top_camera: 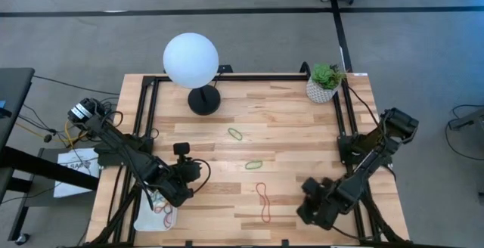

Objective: Pick and place items into bin
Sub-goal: Put the right red rubber band into the white bin

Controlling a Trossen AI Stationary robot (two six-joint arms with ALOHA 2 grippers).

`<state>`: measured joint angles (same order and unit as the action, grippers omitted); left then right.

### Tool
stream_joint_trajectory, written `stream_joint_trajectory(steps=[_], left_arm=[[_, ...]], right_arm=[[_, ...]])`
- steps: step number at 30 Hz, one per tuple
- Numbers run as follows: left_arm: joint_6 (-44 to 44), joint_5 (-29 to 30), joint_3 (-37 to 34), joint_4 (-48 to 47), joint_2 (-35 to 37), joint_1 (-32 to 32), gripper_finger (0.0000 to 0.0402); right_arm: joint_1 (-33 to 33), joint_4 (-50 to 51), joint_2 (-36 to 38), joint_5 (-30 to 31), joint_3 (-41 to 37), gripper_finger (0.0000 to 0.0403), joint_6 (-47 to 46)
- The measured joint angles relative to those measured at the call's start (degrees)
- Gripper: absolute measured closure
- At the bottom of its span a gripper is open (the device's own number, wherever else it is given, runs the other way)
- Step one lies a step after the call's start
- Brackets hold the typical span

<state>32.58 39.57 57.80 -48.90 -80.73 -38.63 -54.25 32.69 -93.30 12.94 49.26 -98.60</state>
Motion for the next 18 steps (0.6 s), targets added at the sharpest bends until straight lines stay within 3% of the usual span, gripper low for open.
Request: stream_joint_trajectory(steps=[5,10,14,18], left_arm=[[-0.02,3.89,0.00,0.02,0.00,0.19,0.0351],[-0.03,7.81,0.00,1.48,0.00,1.74,0.0351],[-0.95,9.02,0.00,4.81,0.00,4.07,0.0351],[-5.78,9.40,0.00,11.00,0.00,6.86,0.0351]], right_arm=[[3.32,-8.15,0.09,16.28,5.16,0.0400,31.05],[9.28,-26.74,0.17,31.75,6.54,0.0397,65.59],[15.34,-38.32,0.15,32.25,6.62,0.0398,77.57],[21.12,-38.84,0.13,32.25,6.62,0.0401,78.75]])
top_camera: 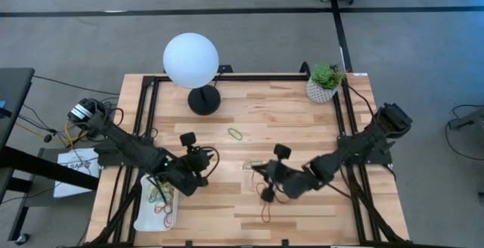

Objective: Pick and place items into bin
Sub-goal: Put the right red rubber band into the white bin

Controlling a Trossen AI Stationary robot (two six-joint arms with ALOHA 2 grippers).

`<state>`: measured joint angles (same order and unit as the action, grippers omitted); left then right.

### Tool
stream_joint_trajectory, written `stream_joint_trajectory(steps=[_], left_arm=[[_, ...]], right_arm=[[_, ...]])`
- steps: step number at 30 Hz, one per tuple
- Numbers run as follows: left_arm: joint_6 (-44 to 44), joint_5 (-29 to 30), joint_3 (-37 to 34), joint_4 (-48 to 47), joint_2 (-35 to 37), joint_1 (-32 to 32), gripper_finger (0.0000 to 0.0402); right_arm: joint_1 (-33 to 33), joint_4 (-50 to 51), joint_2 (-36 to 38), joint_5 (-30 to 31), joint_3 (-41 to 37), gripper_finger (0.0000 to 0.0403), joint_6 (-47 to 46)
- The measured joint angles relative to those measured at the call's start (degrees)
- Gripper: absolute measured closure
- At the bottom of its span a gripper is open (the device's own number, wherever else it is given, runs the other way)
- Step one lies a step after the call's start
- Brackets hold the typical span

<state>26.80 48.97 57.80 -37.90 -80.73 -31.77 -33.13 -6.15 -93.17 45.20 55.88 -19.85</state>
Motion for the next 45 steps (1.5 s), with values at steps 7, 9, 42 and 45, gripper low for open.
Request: stream_joint_trajectory(steps=[7,9,42,45], left_arm=[[-4.23,-0.64,0.00,8.54,0.00,3.37,0.0351],[-4.13,-0.67,0.00,8.62,0.00,3.89,0.0351],[-32.09,-28.07,-8.57,44.91,0.00,5.82,0.0349],[-32.03,-30.04,-8.57,45.05,0.00,5.92,0.0339]], right_arm=[[5.24,2.11,-0.04,-5.11,0.00,0.0400,-4.12],[5.78,2.25,-0.04,-6.28,0.00,0.0400,-4.59],[5.38,-9.75,-1.46,-22.83,0.22,0.0401,-5.98],[5.79,-13.45,-3.62,-26.34,0.38,0.0401,-4.82]])
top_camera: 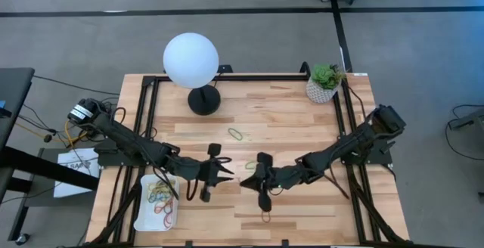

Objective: Pick and place items into bin
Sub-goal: Put the right red rubber band into the white bin

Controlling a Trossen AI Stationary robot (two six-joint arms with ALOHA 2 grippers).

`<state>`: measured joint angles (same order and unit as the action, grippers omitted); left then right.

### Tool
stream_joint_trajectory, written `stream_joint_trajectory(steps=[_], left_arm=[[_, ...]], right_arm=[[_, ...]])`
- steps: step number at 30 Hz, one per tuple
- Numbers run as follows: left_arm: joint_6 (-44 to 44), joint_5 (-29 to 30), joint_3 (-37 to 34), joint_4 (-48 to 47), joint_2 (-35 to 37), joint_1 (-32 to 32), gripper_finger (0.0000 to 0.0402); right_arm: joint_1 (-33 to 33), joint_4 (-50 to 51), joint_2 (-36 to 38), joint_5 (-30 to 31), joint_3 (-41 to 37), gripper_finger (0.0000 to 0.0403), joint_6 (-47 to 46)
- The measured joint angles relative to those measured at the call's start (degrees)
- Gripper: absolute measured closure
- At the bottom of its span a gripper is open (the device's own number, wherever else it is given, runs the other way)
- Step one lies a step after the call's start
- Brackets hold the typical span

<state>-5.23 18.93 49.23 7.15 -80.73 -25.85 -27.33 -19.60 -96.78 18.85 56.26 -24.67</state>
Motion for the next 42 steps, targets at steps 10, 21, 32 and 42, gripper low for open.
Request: stream_joint_trajectory(steps=[10,21,32,42], left_arm=[[0.29,-1.10,0.00,-1.39,0.00,0.00,0.0282],[0.35,-2.22,0.07,-1.81,0.04,0.00,0.0271],[-0.48,-8.77,0.05,-2.68,0.02,-0.03,0.0271],[-0.74,-9.58,-0.04,-3.55,-0.11,-0.09,0.0271]], right_arm=[[4.49,-2.64,-6.40,-7.20,4.51,0.0401,0.72],[3.73,-3.64,-6.48,-7.08,5.15,0.0401,3.46],[3.60,-5.01,-6.48,-7.10,5.17,0.0401,4.16],[3.35,-5.69,-6.31,-6.97,5.27,0.0401,4.16]])
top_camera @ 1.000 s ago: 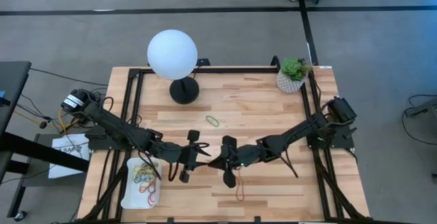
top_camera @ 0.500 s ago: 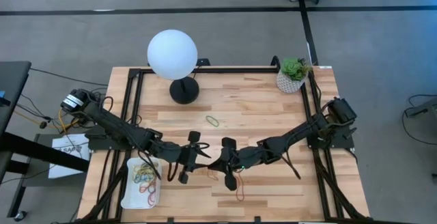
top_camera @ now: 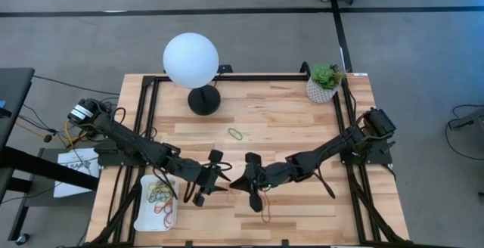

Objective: Pick and place items into bin
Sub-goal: Put the right red rubber band into the white bin

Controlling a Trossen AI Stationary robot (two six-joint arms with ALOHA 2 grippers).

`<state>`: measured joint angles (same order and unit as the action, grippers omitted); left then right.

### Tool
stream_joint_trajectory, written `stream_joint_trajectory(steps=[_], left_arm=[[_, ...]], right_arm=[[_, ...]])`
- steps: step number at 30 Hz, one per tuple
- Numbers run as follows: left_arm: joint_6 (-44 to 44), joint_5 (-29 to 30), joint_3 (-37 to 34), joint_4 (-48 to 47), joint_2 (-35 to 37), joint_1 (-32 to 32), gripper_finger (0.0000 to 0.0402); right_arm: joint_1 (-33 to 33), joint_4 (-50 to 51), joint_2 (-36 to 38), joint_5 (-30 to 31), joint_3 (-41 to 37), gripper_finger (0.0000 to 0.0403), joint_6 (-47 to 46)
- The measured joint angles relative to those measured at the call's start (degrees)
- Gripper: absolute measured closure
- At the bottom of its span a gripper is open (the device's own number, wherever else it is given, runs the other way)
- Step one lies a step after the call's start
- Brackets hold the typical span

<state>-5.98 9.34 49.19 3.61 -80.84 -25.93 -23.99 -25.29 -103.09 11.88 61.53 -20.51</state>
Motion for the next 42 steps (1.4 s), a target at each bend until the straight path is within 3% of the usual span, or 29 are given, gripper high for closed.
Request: stream_joint_trajectory(steps=[28,33,39,42], left_arm=[[-1.81,2.63,0.12,4.12,-0.64,0.02,0.0273],[-6.00,5.54,0.13,4.79,-3.81,0.06,0.0307],[-9.49,8.00,0.44,5.96,-6.50,0.22,0.0385],[-8.37,10.24,0.55,5.79,-6.35,0.22,0.0396]], right_arm=[[0.50,-3.96,-0.07,1.78,-0.08,0.0401,4.04],[0.50,-3.66,-0.09,1.95,-0.10,0.0401,4.05],[0.35,-2.41,-0.09,1.77,-0.10,0.0401,4.02],[0.35,-1.56,-0.09,1.74,-0.10,0.0401,3.19]])
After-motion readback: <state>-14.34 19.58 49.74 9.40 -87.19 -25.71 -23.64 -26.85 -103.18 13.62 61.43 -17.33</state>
